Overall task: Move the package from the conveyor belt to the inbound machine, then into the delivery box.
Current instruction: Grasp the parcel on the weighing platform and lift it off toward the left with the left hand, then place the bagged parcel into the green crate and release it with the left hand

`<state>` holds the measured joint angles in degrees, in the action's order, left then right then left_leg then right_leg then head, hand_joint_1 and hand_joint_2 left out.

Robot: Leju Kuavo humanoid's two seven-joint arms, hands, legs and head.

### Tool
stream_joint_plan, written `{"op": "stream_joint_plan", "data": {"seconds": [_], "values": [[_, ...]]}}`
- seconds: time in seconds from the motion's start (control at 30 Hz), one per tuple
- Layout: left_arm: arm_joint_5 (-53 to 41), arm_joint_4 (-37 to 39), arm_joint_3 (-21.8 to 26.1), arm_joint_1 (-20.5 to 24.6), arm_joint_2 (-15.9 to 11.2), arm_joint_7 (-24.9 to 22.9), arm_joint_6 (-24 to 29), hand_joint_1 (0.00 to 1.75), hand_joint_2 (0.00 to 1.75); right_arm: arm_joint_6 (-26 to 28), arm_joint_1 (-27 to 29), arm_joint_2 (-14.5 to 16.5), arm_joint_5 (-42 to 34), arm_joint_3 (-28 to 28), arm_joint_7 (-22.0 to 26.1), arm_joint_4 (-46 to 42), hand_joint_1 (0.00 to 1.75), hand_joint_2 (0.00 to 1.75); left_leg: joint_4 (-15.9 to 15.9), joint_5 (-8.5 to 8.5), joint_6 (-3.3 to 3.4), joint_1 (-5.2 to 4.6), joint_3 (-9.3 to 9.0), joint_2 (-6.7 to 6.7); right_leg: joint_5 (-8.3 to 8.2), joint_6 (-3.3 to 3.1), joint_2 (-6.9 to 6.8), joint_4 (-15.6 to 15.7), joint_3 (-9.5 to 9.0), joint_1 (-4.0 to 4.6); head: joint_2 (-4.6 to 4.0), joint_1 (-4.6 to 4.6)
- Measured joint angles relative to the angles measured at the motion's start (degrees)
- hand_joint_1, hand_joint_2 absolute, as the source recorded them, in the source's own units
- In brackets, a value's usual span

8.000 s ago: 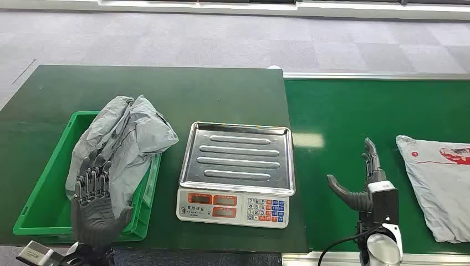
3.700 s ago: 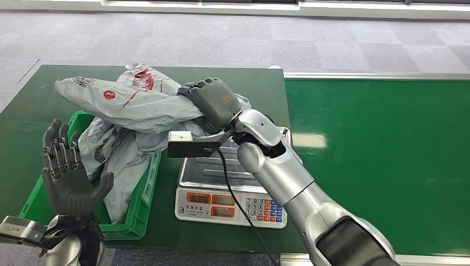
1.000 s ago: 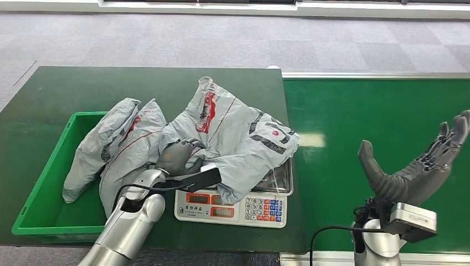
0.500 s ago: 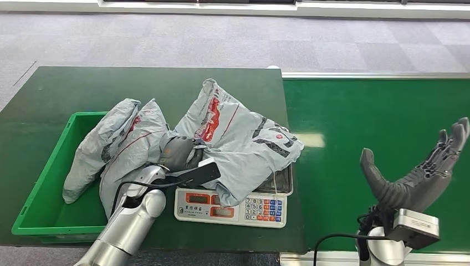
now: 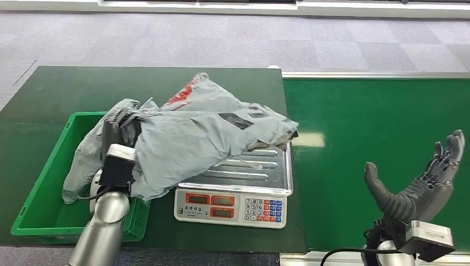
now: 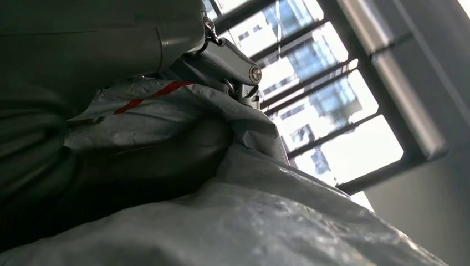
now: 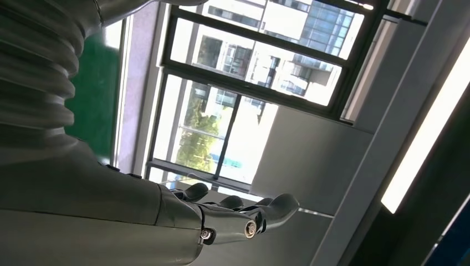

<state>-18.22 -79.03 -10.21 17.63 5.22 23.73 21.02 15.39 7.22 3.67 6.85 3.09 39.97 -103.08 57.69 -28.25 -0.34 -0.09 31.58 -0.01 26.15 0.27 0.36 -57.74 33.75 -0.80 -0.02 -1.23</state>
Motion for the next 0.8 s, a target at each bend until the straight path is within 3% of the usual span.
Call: {"op": "stream_joint_plan", "data": {"seconds": [0.17,0.3,0.57,0.8], "values": [[10.0,-10.8,7.1,-7.3,-0.5,7.9,3.3,1.75,1.75,-2.5,0.6,0.3,-1.7,2.3,-0.8,0.1,0.0,1.75,0.0,0.0,0.0,0.0,-0.01,0.01,0.03,0.0,0.01,0.0,-0.03,0.0,0.0,-0.01],[12.3,-17.6,11.7,-12.9,-0.5,12.4,7.1,1.75,1.75,-3.5,0.9,0.9,-1.8,3.9,-1.0,0.1,0.0,1.75,0.0,-0.01,0.01,-0.01,-0.02,-0.04,0.06,0.01,-0.02,0.0,-0.03,-0.01,-0.01,-0.01],[9.1,-22.1,17.9,-18.4,-0.4,10.5,11.7,1.75,1.75,-3.6,2.0,1.9,-0.9,5.8,-2.4,0.0,0.0,1.75,0.0,-0.02,0.02,-0.01,-0.06,-0.08,0.08,0.04,-0.06,0.0,-0.09,-0.02,0.0,-0.01],[6.5,-22.4,20.0,-19.8,-0.2,8.0,12.2,1.75,1.75,-3.5,2.5,2.3,-0.5,6.4,-2.7,0.0,0.0,1.75,0.0,-0.01,0.02,-0.01,-0.1,-0.09,0.08,0.04,-0.06,0.0,-0.14,-0.02,0.0,-0.02]]}}
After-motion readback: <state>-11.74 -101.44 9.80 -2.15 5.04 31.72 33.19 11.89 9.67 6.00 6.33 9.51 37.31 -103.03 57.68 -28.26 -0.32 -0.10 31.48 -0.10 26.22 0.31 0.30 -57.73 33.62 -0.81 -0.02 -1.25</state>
